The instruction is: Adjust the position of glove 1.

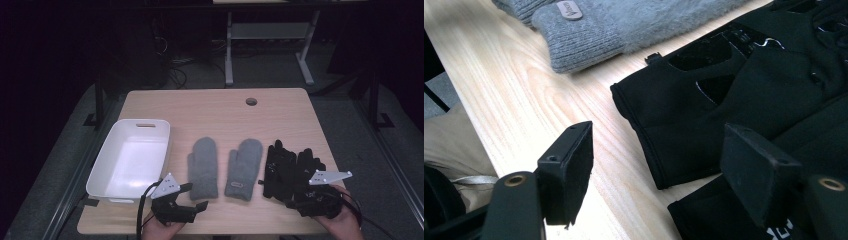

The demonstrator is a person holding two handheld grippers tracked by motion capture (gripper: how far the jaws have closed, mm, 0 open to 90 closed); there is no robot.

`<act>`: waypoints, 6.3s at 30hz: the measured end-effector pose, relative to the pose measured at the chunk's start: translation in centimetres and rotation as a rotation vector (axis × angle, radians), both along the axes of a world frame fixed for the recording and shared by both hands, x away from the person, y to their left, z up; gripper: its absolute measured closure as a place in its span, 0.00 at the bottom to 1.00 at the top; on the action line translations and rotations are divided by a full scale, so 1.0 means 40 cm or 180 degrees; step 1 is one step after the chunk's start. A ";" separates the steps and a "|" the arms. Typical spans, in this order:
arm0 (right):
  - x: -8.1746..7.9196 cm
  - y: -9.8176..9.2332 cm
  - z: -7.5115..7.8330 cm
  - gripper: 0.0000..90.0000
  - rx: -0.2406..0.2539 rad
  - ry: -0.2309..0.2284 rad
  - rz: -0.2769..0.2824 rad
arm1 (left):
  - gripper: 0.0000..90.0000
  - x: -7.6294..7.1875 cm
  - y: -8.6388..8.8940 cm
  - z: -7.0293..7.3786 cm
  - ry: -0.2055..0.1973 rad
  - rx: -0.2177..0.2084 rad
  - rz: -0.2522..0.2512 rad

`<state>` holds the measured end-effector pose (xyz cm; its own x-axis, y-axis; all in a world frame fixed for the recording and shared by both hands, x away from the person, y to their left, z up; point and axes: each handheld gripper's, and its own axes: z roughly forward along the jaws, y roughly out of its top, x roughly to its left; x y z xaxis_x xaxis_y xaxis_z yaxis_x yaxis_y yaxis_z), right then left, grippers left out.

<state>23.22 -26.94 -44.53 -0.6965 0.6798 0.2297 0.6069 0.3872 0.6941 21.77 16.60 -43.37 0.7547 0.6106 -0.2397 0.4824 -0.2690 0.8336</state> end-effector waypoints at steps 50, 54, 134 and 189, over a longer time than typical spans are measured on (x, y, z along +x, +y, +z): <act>0.103 0.130 0.082 0.31 -0.0231 0.0235 0.0320 | 0.19 0.000 0.016 0.000 0.0006 -0.0021 0.0004; 0.115 0.150 0.093 0.31 -0.0276 0.0239 0.0398 | 0.19 -0.003 0.013 0.001 -0.0017 -0.0010 -0.0005; 0.351 0.418 0.029 0.74 -0.1885 0.0499 0.1124 | 0.19 -0.009 0.017 0.004 -0.0028 -0.0046 0.0020; 0.335 0.686 0.229 0.92 -0.1665 0.0140 0.1766 | 0.18 -0.017 0.047 0.022 -0.0138 -0.0121 0.0246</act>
